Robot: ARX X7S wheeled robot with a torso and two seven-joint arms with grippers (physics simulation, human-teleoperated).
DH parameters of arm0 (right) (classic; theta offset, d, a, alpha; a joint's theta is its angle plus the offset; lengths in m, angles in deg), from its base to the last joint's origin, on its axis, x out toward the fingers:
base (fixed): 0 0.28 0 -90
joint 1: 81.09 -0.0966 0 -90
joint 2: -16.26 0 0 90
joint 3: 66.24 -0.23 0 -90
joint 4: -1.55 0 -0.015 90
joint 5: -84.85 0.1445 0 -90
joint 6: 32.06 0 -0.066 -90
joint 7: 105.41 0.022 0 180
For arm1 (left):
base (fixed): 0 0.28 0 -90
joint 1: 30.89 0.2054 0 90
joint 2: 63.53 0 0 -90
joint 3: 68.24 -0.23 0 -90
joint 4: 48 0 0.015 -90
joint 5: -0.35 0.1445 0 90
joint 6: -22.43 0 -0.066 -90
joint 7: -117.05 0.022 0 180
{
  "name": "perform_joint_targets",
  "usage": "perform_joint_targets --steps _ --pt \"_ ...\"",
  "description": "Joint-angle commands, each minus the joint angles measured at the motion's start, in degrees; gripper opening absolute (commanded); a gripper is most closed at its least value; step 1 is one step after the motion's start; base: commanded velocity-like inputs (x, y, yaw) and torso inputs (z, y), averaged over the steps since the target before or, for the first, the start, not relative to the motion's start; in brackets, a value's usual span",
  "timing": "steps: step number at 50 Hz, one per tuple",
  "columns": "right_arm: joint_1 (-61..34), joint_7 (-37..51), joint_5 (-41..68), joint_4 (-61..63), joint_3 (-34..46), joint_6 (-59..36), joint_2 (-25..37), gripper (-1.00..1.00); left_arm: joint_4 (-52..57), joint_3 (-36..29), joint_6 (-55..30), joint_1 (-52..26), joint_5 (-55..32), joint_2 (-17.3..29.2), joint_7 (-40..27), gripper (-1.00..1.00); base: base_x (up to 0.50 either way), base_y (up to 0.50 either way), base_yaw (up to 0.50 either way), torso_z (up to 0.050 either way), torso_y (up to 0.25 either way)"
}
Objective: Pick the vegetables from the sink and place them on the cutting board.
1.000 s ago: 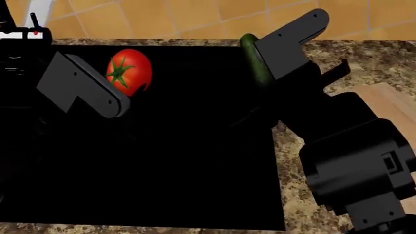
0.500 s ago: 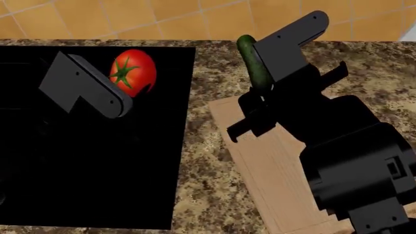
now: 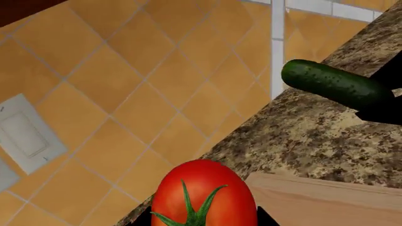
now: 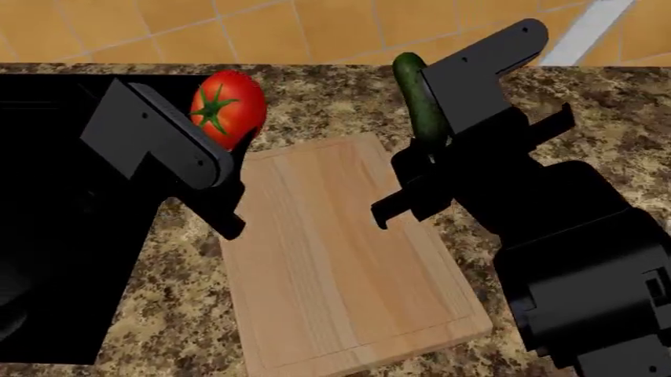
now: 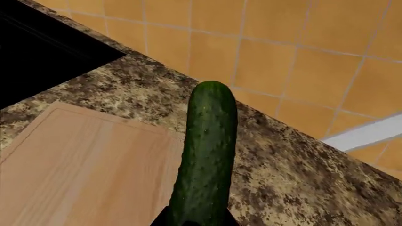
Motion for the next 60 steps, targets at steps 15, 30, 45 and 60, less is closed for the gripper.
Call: perform_joint_targets --steps 15,30,45,60 --pt "-5.4 5.4 -0.9 -0.8 -2.2 -11.5 -2.8 -1.0 -24.7 1.9 -12.0 -11.3 -8.2 -14.3 5.1 -1.0 0.0 -0.03 0.0 0.001 0.001" --pt "-4.6 6.2 -0.2 -0.4 -3.9 -11.3 -3.0 -1.0 -47.4 0.5 -9.9 -14.4 -6.7 -23.5 12.8 -1.0 0.0 0.0 0.0 0.0 0.001" --pt "-3.8 6.5 0.2 -0.7 -4.6 -10.5 -2.9 -1.0 -46.2 -2.4 -10.5 -9.9 -5.4 -23.2 13.4 -1.0 0.0 0.0 0.0 0.0 0.001" --pt "-3.2 6.5 0.7 -0.7 -4.7 -10.8 -3.1 -1.0 -43.6 -3.5 -11.5 -7.7 -5.1 -21.8 12.1 -1.0 0.0 0.0 0.0 0.001 0.001"
